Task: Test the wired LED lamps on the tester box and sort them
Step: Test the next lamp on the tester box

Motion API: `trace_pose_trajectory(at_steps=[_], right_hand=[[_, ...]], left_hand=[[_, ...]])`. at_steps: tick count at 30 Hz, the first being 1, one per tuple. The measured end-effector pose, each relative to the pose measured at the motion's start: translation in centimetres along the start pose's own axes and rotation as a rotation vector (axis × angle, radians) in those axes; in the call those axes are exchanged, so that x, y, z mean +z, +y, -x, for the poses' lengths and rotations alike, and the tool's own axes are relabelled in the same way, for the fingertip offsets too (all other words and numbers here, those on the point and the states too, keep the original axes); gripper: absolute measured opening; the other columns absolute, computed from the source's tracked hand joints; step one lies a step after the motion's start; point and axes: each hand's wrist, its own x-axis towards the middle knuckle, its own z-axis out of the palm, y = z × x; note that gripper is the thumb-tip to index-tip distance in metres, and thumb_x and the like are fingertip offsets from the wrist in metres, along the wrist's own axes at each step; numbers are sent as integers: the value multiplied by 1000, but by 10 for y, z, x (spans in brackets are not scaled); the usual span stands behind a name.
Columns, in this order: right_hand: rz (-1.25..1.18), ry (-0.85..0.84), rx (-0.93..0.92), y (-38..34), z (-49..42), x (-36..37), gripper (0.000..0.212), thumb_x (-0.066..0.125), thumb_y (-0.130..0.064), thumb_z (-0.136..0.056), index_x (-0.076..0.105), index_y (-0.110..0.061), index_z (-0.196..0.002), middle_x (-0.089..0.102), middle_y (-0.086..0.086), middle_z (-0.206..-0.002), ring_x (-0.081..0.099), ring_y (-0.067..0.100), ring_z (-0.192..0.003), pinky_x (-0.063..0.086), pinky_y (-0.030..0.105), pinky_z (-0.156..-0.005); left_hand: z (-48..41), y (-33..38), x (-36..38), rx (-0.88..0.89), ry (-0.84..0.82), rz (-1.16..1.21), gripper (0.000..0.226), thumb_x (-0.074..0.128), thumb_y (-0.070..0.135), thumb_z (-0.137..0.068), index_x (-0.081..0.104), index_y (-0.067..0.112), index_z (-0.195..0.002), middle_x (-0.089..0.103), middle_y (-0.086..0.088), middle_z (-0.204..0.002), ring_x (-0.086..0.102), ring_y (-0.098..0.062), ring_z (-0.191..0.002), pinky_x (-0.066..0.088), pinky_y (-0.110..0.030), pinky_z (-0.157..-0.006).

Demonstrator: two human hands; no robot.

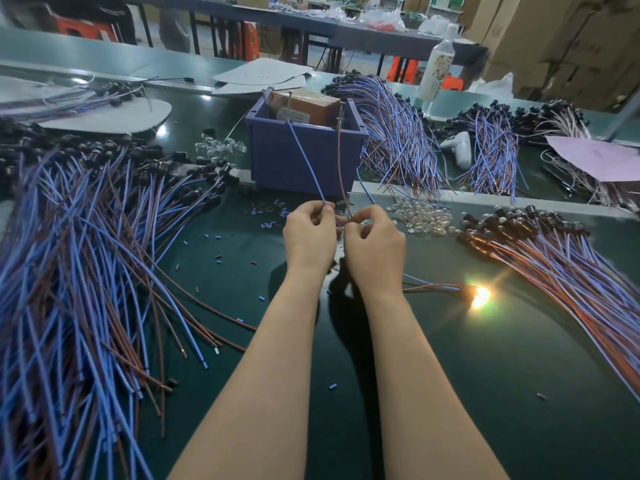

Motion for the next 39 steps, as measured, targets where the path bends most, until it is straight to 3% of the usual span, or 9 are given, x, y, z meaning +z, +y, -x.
trace_pose_trajectory(at_steps=[10,13,17,20,24,27,29,33,39], right_hand=[[-1,-174,40,-11,-6,-18,21,47,-18,-92,67,-13,-93,67,9,-86,59,27,-88,41,31,-75],[-61,-277,-36,-23,-6,-44,24,45,-18,-96,64,-10,-82,64,9,-79,58,27,-81,44,35,-74],[-19,-308,-159,-33,-8,-84,15,52,-20,-94,66,-18,-91,67,5,-89,58,15,-79,46,30,-74],[63,-127,-154,-31,-10,-114,33,54,-20,-91,49,-22,-58,51,-10,-54,42,1,-48,29,12,-46],[-93,283,-35,-14,-11,-149,39,52,-12,-91,46,-19,-53,48,-11,-43,45,6,-46,30,15,-47],[-519,566,97,10,-11,-172,32,53,-15,-95,57,-16,-63,56,-12,-46,54,-2,-43,49,17,-55],[-885,673,223,26,-11,-187,27,52,-12,-96,55,-10,-69,60,-5,-48,60,4,-45,54,21,-54],[-1246,810,368,65,-2,-205,23,51,-11,-97,52,-7,-74,65,5,-60,64,14,-55,57,25,-62],[-1184,694,659,112,17,-205,30,43,-19,-100,56,-6,-77,63,7,-65,62,11,-48,51,19,-46]], left_hand=[[4,14,1,19,-95,10,12,52,11,-95,64,8,-96,67,-9,-88,58,-17,-69,54,-35,-76],[8,36,3,93,-147,5,9,55,6,-92,61,8,-98,67,-13,-89,59,-15,-71,50,-24,-64],[17,84,21,289,-168,-83,11,56,11,-92,61,17,-101,64,-4,-82,55,-11,-68,49,-28,-71],[34,124,50,532,-280,-202,17,55,18,-94,65,17,-108,58,10,-79,51,1,-66,44,-14,-68],[64,140,94,620,-364,-261,24,56,33,-94,65,15,-108,63,2,-91,55,-9,-72,47,-20,-71],[73,115,124,450,-257,-412,30,44,38,-98,62,15,-101,64,-2,-92,59,-22,-87,41,-27,-72],[81,91,149,243,-435,-411,34,40,40,-99,61,13,-97,68,-11,-101,62,-28,-98,45,-28,-84],[102,63,200,7,-626,-131,28,46,23,-98,63,5,-86,68,-25,-97,66,-37,-97,51,-49,-91],[113,24,249,181,-621,-347,21,57,15,-91,62,12,-111,69,-13,-95,65,-28,-92,48,-31,-83]])
